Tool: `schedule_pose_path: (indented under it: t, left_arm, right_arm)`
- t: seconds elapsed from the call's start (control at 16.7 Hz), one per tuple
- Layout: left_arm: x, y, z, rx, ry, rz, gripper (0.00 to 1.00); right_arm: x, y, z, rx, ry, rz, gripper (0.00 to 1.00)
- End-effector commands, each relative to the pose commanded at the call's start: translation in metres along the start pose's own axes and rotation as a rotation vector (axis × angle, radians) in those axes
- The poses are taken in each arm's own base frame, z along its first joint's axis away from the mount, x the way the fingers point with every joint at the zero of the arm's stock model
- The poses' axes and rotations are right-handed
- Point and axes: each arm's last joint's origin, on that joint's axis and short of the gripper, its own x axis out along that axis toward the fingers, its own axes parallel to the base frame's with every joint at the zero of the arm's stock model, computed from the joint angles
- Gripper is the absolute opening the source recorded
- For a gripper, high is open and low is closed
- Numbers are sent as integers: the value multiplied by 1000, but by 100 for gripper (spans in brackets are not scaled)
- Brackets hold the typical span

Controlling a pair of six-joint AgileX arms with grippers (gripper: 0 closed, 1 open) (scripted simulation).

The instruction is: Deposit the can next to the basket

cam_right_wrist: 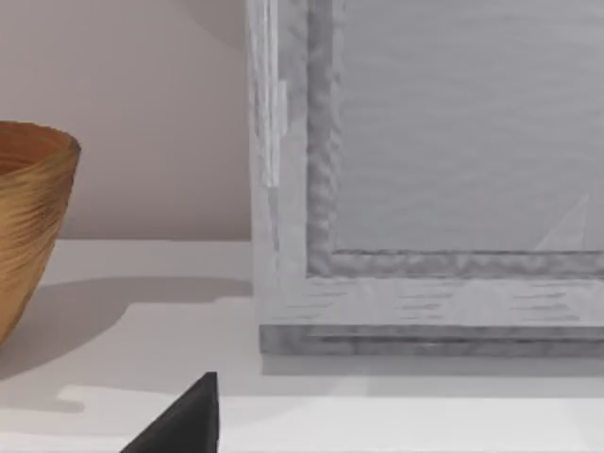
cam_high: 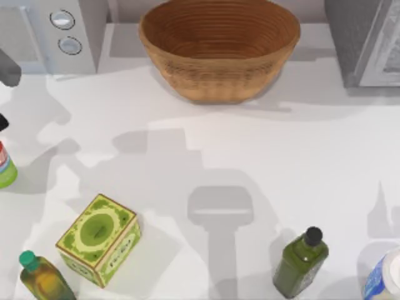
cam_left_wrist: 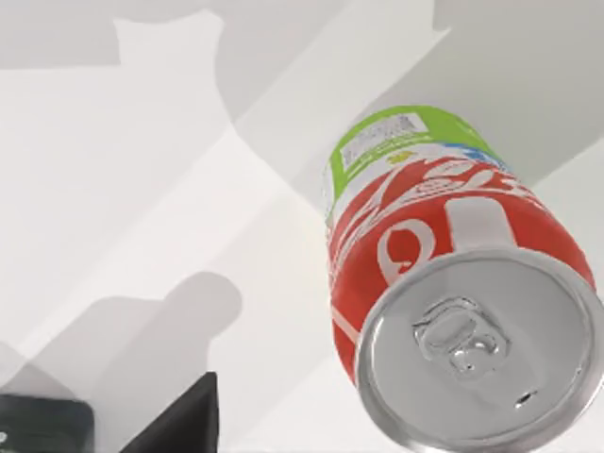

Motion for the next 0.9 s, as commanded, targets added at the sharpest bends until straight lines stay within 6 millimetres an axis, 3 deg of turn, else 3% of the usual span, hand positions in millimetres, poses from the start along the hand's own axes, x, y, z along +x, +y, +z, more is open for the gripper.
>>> schedule_pose_path:
  t: [0.18,0.6,0.84,0.9]
  left_arm:
    - [6,-1,1,0,2,-2,100]
    - [59,0,0,0,0,0,100]
    - [60,0,0,0,0,0,100]
    - [60,0,0,0,0,0,92]
  right_arm:
    - [0,0,0,0,0,0,100]
    - [0,0,0,0,0,0,100]
    - [0,0,0,0,0,0,100]
    - [0,0,0,0,0,0,100]
